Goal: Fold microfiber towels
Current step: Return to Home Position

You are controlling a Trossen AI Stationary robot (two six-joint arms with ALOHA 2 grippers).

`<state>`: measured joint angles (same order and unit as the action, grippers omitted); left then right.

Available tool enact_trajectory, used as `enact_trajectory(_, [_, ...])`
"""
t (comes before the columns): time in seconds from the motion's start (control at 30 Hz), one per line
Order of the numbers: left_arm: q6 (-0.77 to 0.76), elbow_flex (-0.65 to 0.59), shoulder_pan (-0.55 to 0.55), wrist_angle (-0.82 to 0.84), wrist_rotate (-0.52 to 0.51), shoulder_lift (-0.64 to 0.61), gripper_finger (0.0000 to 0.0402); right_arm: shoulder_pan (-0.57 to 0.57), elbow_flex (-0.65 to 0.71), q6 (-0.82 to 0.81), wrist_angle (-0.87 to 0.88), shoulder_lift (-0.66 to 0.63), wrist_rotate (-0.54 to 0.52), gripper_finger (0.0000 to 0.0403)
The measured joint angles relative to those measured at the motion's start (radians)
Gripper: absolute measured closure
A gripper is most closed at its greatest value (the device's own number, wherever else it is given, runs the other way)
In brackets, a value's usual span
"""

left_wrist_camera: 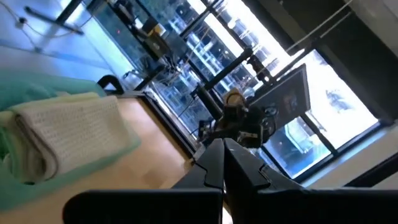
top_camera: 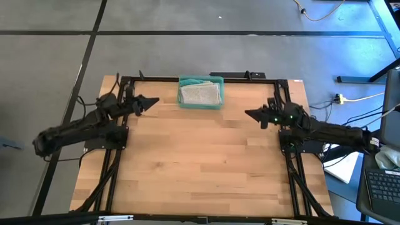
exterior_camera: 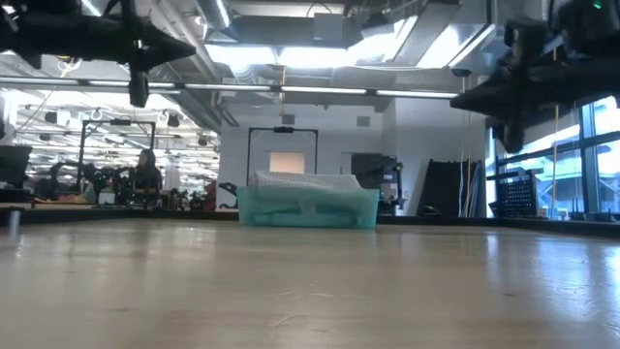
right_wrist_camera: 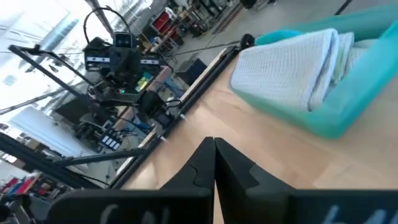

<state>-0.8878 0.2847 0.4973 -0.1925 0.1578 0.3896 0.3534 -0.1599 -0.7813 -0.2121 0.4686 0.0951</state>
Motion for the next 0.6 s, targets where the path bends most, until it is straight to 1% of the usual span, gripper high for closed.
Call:
enact_trajectory(0.13, [0.008,-0.059,-0.023,-0.007,-0.074,-0.071,0.0401,-0.054,0.134,-0.004,-0.126,-0.089,-0.082,0.0395])
enact_trajectory(0.2, [0.019,-0.095,-0.027,-0.007,-0.096,-0.115,0.0401,-0.077,0.151,0.003,-0.101,-0.131,-0.136,0.0398])
enact_trajectory(0.27, [-0.013,-0.145,-0.029,-0.027,-0.095,-0.158,0.0401,-0.098,0.153,0.026,-0.089,-0.157,-0.18,0.0399])
enact_trajectory(0.4, [-0.096,-0.277,-0.056,-0.195,-0.094,-0.232,0.0401,-0.121,0.153,0.024,-0.128,-0.194,-0.187,0.0395])
enact_trajectory(0.6, [-0.06,-0.277,-0.107,-0.168,-0.102,-0.302,0.0402,-0.168,0.153,-0.034,-0.114,-0.205,-0.174,0.0394])
